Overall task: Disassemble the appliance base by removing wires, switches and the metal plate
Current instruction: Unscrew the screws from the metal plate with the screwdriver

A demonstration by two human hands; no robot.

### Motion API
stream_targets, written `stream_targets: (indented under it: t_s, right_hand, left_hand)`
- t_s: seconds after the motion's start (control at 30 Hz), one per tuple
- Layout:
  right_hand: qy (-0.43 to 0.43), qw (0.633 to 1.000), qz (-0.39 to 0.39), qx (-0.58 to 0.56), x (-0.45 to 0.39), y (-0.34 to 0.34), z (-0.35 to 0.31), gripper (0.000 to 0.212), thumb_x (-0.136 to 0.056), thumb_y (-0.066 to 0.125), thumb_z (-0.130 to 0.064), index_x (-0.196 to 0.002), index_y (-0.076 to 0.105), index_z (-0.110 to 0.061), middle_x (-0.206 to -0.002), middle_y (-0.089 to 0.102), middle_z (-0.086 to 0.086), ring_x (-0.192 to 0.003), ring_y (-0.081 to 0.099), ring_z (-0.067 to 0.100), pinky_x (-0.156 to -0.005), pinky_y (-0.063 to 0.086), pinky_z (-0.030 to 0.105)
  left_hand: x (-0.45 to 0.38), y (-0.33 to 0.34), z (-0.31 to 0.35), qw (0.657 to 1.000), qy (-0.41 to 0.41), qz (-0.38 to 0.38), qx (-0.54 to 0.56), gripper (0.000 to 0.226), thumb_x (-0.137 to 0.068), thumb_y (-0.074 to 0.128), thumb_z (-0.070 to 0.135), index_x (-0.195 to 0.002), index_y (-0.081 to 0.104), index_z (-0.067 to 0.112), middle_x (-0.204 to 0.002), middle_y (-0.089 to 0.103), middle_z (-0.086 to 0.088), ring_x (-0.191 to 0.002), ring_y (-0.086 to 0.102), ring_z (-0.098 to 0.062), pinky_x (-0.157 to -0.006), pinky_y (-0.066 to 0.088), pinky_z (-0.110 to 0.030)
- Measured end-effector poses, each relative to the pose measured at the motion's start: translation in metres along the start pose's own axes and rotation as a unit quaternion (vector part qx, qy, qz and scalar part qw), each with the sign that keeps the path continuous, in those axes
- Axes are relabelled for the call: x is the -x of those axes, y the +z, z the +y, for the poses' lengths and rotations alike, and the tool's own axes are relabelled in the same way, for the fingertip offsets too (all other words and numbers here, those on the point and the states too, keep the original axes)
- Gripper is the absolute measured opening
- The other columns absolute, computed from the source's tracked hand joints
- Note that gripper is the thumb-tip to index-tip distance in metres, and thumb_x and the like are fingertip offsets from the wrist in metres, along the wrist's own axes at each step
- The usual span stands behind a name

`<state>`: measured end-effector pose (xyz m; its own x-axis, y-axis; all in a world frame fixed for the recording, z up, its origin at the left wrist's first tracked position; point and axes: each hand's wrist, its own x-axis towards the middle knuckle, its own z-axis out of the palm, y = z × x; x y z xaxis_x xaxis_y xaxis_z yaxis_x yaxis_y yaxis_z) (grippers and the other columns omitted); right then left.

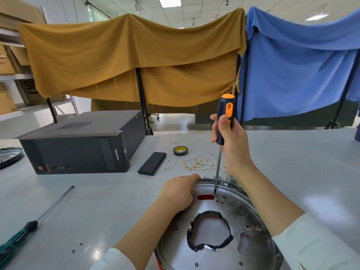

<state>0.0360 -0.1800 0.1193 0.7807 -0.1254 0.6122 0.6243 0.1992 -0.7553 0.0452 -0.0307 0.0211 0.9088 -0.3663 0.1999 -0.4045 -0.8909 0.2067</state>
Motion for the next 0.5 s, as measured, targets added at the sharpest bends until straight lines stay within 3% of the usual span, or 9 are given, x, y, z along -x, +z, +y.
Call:
stream_targets:
  t_s: [0.13,0.23,0.37,0.5]
  right_hand:
    - [0.033,0.996,-0.077,-0.037,-0.0053,-0.0004,-0.0051,0.075,-0.065,0.058,-0.076,-0.106,0.057,-0.013,-0.063,0.047,-0.005,-0.053,0.042,0.01,-0.057,0.04,0.019]
    - [0.017,0.995,-0.097,-0.02,-0.0074,0.0009,-0.0069,0.065,-0.072,0.062,-0.062,-0.103,0.041,-0.009,-0.066,0.046,0.001,-0.052,0.041,0.014,-0.055,0.04,0.022]
    - [-0.008,0.999,-0.04,-0.014,-0.0029,0.0024,-0.0007,0.045,-0.079,0.061,-0.04,-0.101,0.039,-0.008,-0.069,0.053,0.002,-0.056,0.048,0.014,-0.057,0.045,0.025]
    - [-0.018,1.0,0.02,0.015,-0.0023,0.0005,0.0009,0.03,-0.08,0.055,-0.045,-0.094,0.048,-0.019,-0.072,0.063,-0.009,-0.065,0.054,0.009,-0.059,0.048,0.024]
  left_hand:
    - [-0.0009,-0.0002,0.0007,1.0,0.002,-0.005,-0.001,0.045,-0.084,0.051,0.012,-0.121,0.044,0.036,-0.11,0.064,-0.001,-0.098,0.058,-0.029,-0.072,0.041,-0.031]
    - [-0.0008,0.0001,0.0007,1.0,0.001,-0.008,0.004,0.046,-0.083,0.05,0.011,-0.121,0.044,0.036,-0.11,0.064,-0.001,-0.098,0.058,-0.029,-0.074,0.043,-0.033]
    - [-0.0011,0.0006,0.0001,1.0,0.003,-0.007,0.004,0.046,-0.083,0.049,0.01,-0.121,0.043,0.036,-0.11,0.064,-0.001,-0.098,0.058,-0.029,-0.076,0.045,-0.034]
    - [-0.0014,0.0008,0.0003,1.0,0.005,-0.005,-0.003,0.045,-0.085,0.049,0.011,-0.121,0.044,0.035,-0.111,0.064,-0.001,-0.099,0.058,-0.029,-0.076,0.044,-0.033]
